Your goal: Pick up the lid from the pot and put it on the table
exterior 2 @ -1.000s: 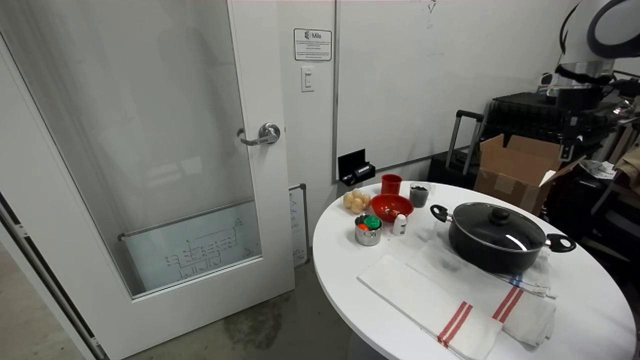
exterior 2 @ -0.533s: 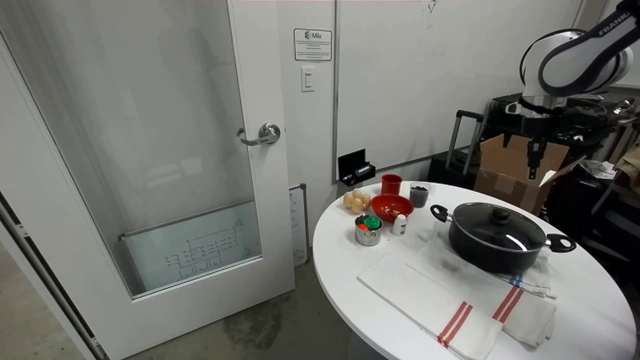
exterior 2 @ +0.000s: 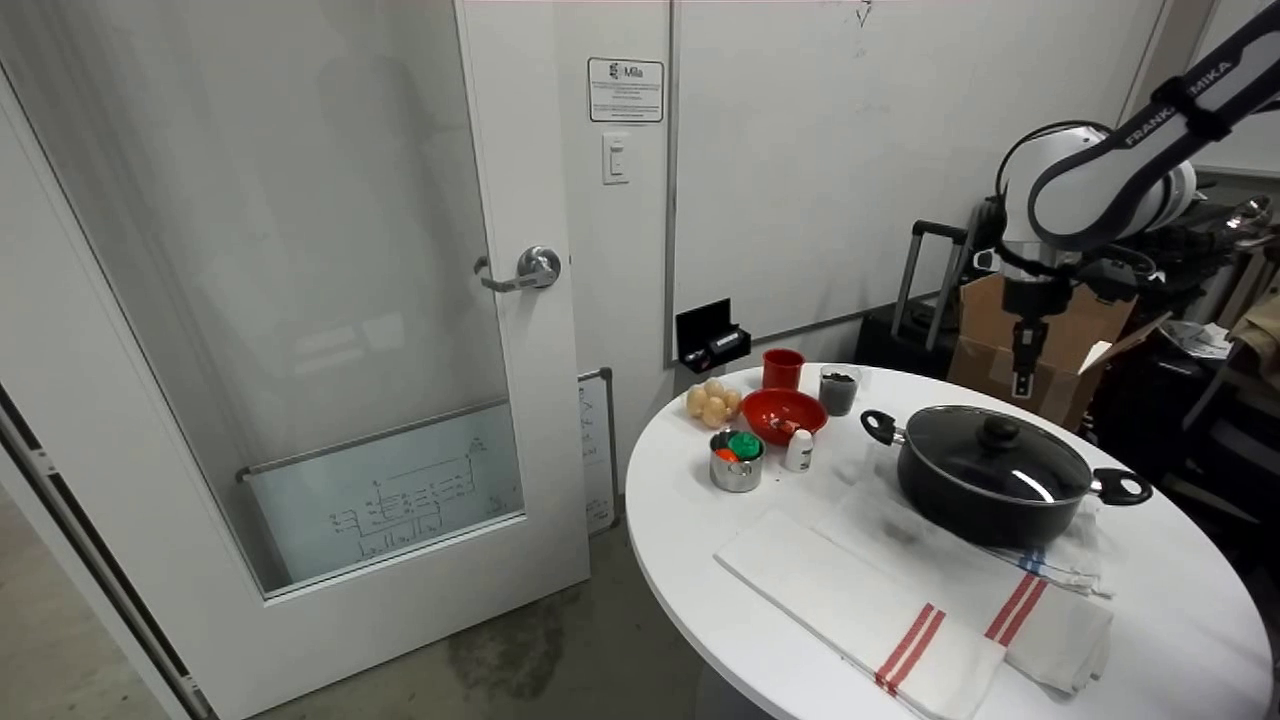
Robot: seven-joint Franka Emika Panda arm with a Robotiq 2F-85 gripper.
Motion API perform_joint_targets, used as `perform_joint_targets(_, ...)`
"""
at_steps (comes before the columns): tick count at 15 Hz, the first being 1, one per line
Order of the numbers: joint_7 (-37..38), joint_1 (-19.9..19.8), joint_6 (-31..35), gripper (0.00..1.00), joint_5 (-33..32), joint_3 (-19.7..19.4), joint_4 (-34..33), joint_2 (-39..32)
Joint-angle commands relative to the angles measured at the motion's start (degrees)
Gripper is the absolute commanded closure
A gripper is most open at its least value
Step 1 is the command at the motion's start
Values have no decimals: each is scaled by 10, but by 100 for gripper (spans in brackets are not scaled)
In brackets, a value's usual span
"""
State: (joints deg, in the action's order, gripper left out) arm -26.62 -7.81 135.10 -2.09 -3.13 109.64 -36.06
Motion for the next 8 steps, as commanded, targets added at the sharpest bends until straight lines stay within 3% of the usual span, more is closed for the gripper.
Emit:
perform_joint_targets(1,7,-12,8,0,-13,15,-26,-37)
perform_joint_targets(8,-1,-14,5,0,-17,28,-42,-76)
